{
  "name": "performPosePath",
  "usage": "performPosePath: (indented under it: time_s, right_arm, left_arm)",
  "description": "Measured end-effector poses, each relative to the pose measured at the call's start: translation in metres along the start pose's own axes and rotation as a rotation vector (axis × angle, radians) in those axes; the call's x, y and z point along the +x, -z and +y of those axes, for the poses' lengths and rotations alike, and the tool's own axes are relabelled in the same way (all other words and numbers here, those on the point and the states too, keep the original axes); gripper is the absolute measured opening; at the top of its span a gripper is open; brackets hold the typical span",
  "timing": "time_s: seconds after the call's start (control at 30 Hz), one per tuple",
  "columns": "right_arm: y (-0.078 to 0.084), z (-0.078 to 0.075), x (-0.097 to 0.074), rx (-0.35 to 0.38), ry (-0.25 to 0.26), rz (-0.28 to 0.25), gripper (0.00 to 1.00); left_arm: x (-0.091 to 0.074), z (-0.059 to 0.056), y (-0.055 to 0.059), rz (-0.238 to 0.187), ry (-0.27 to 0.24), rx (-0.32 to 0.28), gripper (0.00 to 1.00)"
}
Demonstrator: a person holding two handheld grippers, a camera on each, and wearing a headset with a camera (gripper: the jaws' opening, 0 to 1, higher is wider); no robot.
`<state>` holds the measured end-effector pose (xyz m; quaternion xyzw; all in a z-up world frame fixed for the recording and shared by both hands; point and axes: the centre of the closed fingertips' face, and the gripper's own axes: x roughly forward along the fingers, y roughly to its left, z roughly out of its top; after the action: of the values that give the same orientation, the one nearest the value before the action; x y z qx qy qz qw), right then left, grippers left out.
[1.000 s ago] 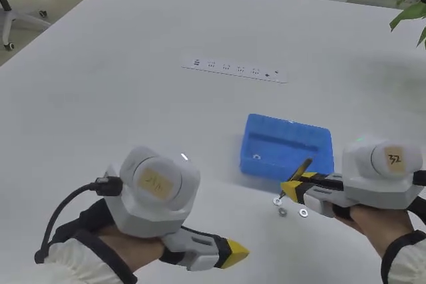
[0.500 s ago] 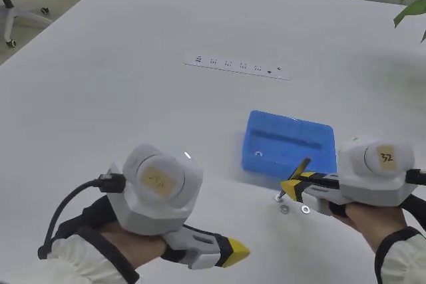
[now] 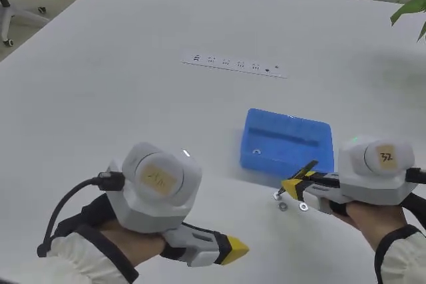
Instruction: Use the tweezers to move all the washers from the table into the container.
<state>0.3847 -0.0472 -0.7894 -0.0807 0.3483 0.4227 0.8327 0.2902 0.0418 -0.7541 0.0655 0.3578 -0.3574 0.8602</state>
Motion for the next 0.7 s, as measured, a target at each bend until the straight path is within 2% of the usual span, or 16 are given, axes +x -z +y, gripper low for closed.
performPosePath:
  time_s: [0.2,0.37,0.7]
  right_arm:
    - [-0.002,0.002,-0.002,-0.018,0.002,0.01,0.05]
    - [-0.01,0.006,-0.01,-0.018,0.001,-0.009,0.05]
    - [-0.022,0.006,-0.022,-0.065,0.005,-0.025,0.05]
  left_arm:
    - [-0.001,0.001,0.0,0.001,-0.004,-0.001,0.83]
    - [-0.001,0.001,-0.001,-0.003,-0.005,0.001,0.83]
    - [-0.001,0.0,-0.003,-0.008,-0.001,0.005,0.83]
